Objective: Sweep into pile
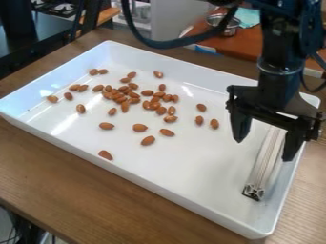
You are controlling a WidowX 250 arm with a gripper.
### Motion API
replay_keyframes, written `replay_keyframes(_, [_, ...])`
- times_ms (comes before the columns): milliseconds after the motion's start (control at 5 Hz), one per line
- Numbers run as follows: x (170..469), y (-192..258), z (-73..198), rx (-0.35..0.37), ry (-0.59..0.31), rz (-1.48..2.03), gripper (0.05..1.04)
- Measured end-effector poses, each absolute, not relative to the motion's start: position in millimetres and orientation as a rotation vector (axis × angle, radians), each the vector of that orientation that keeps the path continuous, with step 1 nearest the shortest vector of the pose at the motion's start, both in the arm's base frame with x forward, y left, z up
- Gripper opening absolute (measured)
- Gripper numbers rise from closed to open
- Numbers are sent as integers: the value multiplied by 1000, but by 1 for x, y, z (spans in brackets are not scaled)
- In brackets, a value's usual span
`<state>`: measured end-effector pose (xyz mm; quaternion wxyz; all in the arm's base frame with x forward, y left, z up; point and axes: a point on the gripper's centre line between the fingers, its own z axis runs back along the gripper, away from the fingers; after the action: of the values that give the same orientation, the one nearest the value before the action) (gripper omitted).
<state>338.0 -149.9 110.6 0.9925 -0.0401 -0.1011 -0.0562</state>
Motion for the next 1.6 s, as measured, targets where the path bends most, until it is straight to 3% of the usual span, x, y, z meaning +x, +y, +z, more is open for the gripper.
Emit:
replay_keyframes(400, [336,-153,88,-50,-142,-73,945])
replay_keyframes(800, [335,-159,88,-55,-150,-132,394])
replay_keyframes(1000, [336,-156,88,-61,-151,-173,367])
replay_keyframes(1600, [351,-107,92,-191,-151,-175,367])
